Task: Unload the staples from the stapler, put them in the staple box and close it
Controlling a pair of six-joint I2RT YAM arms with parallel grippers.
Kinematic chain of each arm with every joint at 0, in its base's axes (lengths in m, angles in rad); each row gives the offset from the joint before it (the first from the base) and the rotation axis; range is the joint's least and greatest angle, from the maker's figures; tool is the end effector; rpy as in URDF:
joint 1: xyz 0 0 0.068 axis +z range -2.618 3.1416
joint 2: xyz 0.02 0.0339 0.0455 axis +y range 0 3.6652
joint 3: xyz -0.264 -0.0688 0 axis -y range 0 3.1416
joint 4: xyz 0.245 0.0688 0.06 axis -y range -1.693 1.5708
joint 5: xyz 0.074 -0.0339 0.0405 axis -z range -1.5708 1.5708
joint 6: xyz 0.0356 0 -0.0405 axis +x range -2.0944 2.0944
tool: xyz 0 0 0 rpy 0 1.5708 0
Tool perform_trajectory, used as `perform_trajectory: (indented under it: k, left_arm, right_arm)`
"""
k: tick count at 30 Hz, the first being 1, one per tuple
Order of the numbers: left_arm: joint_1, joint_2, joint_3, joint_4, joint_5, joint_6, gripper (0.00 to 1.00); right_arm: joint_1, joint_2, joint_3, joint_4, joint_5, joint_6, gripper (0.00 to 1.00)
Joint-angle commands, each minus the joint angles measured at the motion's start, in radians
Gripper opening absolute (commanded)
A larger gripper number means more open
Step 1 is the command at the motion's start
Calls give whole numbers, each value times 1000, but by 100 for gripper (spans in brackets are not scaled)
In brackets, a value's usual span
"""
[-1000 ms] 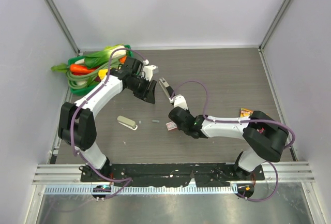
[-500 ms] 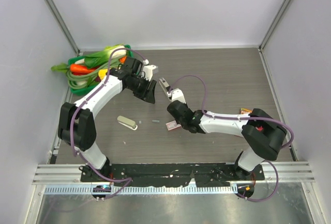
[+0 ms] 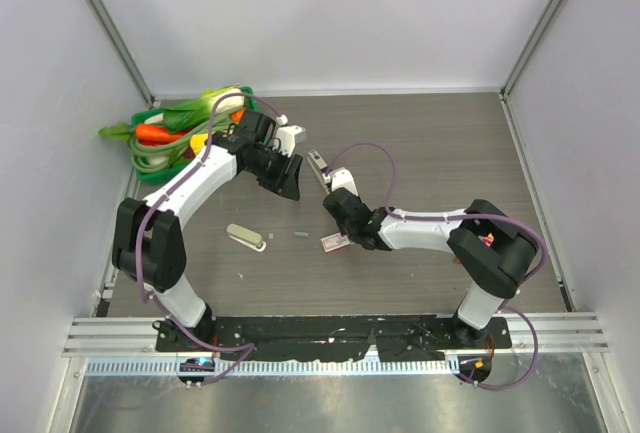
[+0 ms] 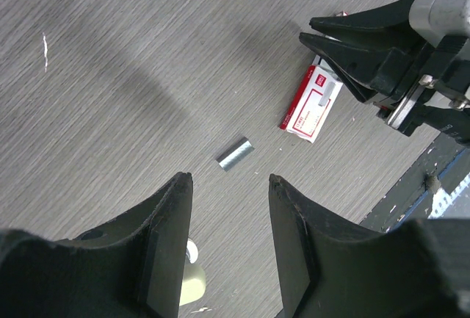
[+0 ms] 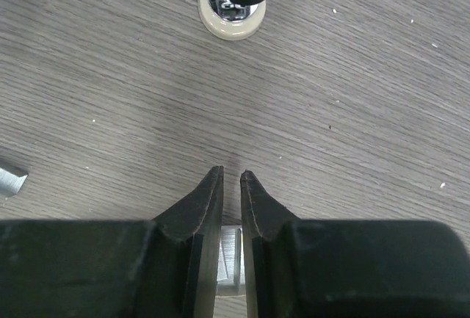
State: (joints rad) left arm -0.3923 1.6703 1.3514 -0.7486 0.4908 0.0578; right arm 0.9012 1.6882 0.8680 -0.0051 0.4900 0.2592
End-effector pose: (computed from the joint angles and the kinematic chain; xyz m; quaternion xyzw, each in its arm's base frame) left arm 0.3156 -0.1487 0.2640 0.2686 0.9023 -0.2722 0.1990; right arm 0.2201 0.2510 0.1600 -0.2013 0.8852 0.0047 0.4193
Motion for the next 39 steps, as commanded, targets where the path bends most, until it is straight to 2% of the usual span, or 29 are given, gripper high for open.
perform_trajectory:
  k: [1, 21, 39]
  left_arm:
    - [7, -37, 3, 14, 5, 1, 49]
    - [7, -30, 2, 20, 6, -4, 49]
    - [6, -30, -5, 26, 2, -10, 49]
  right_arm:
    - [2, 2, 31, 60, -17, -14, 21]
    - [1, -31, -43, 51, -50, 11, 15]
    - [11, -128, -93, 19, -60, 37, 13]
